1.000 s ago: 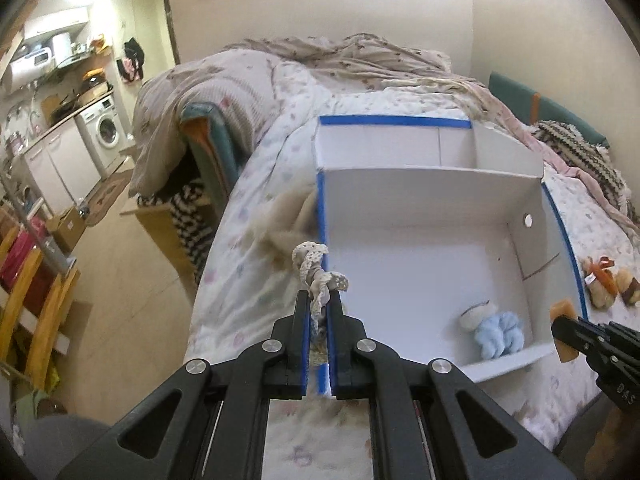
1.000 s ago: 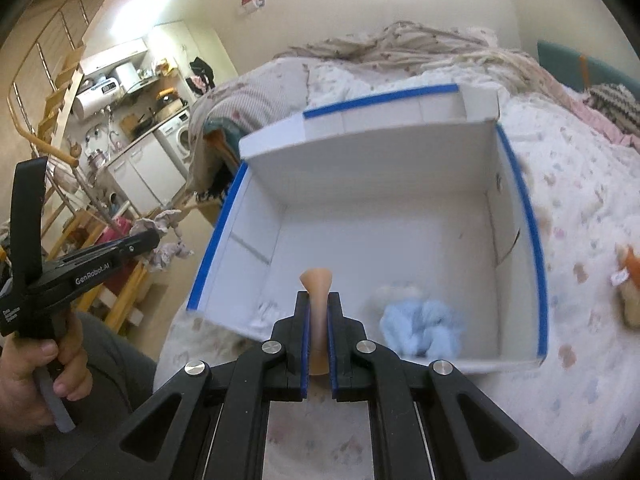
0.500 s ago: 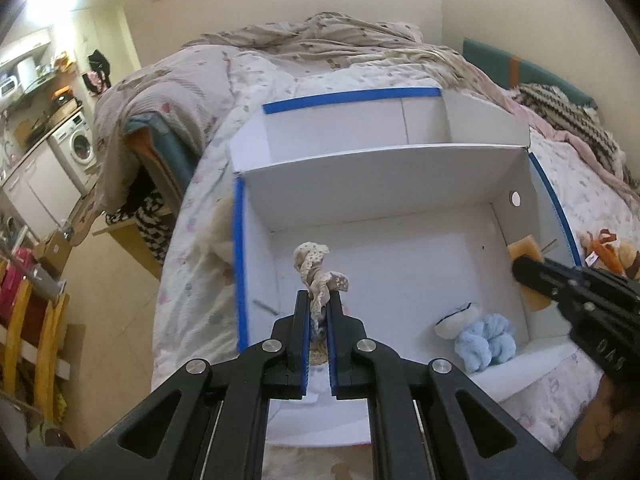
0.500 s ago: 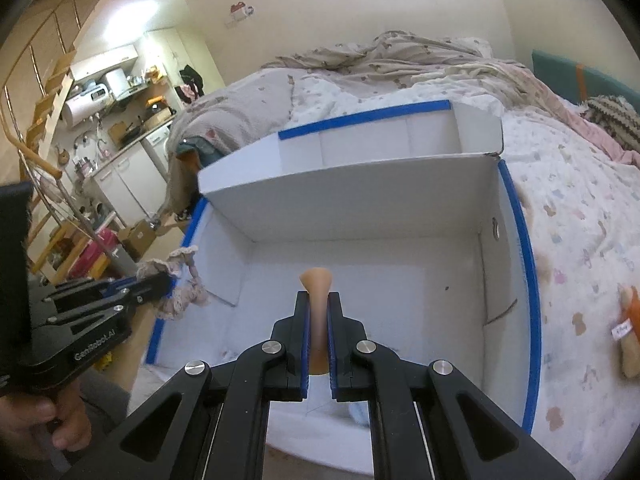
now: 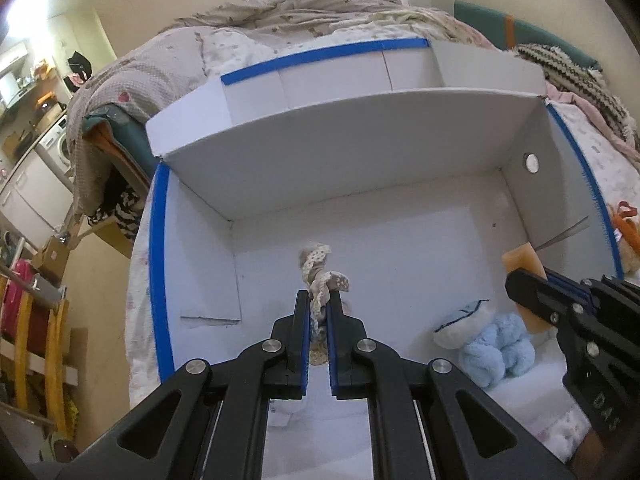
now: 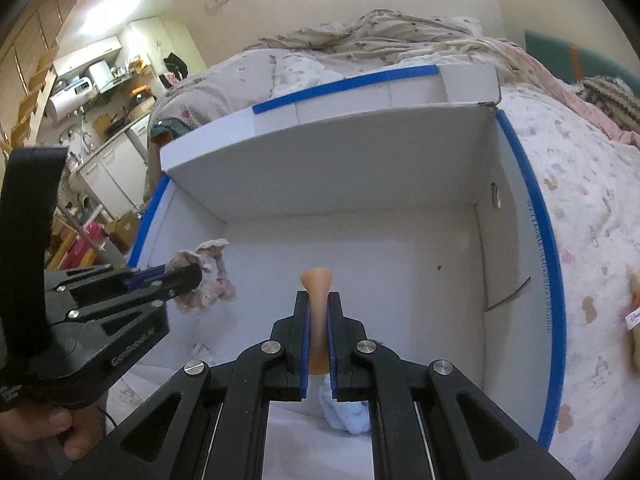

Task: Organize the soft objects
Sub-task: 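Carry the cylinder with the right gripper while the left gripper carries the lace into the box, then open the right gripper inside the box while the left gripper releases the lace, then withdraw both open grippers out of the box, then grasp the cream scrunchie with the left gripper while the right gripper grasps the white sock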

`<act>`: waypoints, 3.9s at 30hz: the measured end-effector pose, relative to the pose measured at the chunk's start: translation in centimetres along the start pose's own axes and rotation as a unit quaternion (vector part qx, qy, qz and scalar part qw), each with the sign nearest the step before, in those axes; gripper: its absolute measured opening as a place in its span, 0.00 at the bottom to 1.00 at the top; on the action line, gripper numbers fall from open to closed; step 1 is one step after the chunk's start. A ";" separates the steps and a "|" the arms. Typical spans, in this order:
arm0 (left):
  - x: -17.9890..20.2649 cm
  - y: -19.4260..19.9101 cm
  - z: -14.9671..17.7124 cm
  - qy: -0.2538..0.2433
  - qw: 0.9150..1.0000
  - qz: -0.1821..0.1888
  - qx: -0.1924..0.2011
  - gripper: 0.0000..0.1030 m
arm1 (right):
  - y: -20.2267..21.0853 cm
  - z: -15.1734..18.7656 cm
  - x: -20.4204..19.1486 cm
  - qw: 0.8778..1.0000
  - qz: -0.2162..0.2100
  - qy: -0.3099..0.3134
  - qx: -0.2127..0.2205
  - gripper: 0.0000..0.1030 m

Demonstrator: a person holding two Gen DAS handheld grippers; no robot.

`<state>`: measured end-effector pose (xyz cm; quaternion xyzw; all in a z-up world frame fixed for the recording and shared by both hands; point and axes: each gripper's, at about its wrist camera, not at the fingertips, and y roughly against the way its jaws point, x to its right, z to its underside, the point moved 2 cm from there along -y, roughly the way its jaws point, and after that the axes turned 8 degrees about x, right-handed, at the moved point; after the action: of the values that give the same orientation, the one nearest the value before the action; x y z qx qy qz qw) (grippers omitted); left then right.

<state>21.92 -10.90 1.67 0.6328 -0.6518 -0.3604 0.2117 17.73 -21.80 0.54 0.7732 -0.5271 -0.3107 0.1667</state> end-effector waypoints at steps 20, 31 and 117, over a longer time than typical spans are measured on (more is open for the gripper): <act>-0.8 -3.0 1.1 -0.004 0.999 -0.017 -0.032 0.11 | -1.5 0.7 0.2 1.000 0.019 0.006 -0.023 0.11; -1.3 -1.0 1.0 0.010 1.000 -0.020 -0.001 0.65 | 0.9 -0.4 0.5 0.999 0.006 -0.021 0.036 0.81; -10.7 4.1 14.6 0.172 0.983 0.000 -0.069 0.65 | 4.2 11.1 2.1 0.976 0.085 -0.153 -0.127 0.87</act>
<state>9.70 2.21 -2.89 0.6693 -0.5789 -0.2904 0.3642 7.94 -24.55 -5.98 0.6414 -0.5664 -0.4742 0.2072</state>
